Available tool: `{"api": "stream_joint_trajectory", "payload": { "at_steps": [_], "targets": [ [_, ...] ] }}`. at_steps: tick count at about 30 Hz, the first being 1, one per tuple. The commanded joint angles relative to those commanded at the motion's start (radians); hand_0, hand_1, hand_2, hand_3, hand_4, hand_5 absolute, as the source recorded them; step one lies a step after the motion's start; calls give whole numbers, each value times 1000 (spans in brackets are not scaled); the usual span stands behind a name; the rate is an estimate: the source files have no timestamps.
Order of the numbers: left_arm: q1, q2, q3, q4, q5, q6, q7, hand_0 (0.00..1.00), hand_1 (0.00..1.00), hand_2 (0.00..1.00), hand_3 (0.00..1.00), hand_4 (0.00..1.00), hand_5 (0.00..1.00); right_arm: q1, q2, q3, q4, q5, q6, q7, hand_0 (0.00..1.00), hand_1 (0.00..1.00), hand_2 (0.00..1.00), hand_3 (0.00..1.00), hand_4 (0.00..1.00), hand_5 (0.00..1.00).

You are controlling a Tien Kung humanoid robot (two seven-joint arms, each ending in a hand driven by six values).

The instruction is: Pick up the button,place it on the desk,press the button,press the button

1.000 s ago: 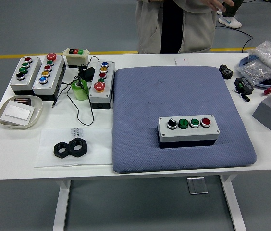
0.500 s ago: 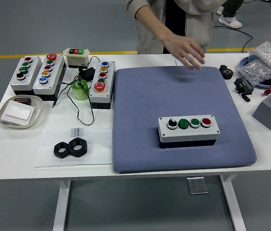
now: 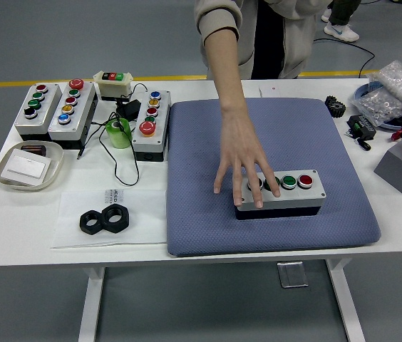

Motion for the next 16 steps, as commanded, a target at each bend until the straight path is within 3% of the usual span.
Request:
{"api": "stream_joint_trajectory", "payload": {
  "at_steps": [16],
  "targets": [
    [15, 5, -32, -2, 57, 0, 14, 766, 828, 871, 832, 634, 998, -15, 1, 4, 4, -3, -2, -6, 904, 820, 876, 848, 609, 389]
  ]
}}
